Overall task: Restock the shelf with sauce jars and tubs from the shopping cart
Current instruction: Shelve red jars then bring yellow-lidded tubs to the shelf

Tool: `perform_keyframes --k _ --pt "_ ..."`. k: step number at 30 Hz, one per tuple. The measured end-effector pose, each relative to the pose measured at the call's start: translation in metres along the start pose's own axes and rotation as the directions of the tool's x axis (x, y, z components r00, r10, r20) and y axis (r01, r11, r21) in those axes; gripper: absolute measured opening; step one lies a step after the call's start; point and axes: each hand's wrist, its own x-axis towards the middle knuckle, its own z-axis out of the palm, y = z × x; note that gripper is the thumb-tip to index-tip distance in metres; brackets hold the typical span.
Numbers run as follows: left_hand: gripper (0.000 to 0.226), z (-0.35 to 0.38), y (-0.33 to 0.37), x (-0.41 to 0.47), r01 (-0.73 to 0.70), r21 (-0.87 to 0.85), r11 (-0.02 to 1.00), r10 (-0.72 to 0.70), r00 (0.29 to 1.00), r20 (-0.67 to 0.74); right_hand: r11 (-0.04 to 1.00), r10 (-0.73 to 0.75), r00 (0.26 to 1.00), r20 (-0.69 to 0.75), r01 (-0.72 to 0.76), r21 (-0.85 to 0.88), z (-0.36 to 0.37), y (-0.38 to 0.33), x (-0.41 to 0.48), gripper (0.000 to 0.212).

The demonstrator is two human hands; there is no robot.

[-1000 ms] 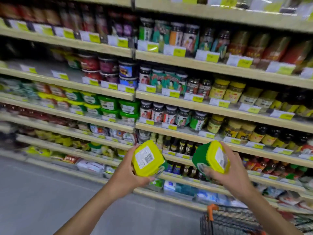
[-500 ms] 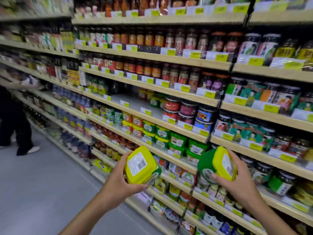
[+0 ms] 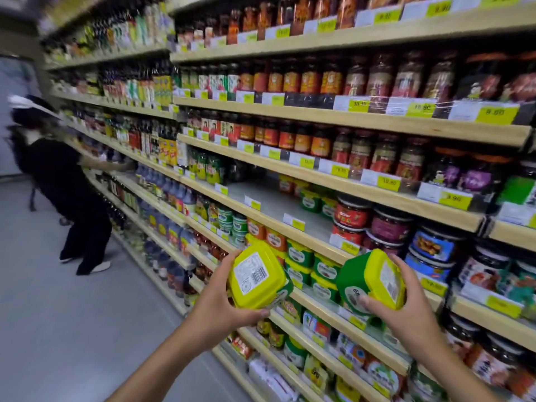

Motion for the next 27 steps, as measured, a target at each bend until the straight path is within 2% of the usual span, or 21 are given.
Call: perform_keyframes --k 5,16,23,27 --pt "0.117 -0.009 -0.015 0.084 -0.031 0.115 0.993 0.031 1.000 0.004 0.993 0.014 0.999 -0.033 -0.010 0.118 0.027 0.002 0.075 0.094" --pt "0.115 -0.007 -0.059 0.212 -0.053 0.117 0.992 0.042 0.994 0.098 0.993 0.043 0.998 -0.042 -0.039 0.108 0.069 0.020 0.175 0.100" --pt "0.116 -0.017 -0.088 0.280 -0.086 0.084 0.993 0.070 0.980 0.187 0.988 0.116 0.983 -0.145 -0.099 0.120 0.106 0.017 0.197 0.087" --pt "0.122 -0.031 -0.104 0.326 -0.108 0.048 0.993 0.090 0.955 0.282 0.971 0.198 0.945 -0.259 -0.154 0.181 0.135 0.018 0.210 0.094"
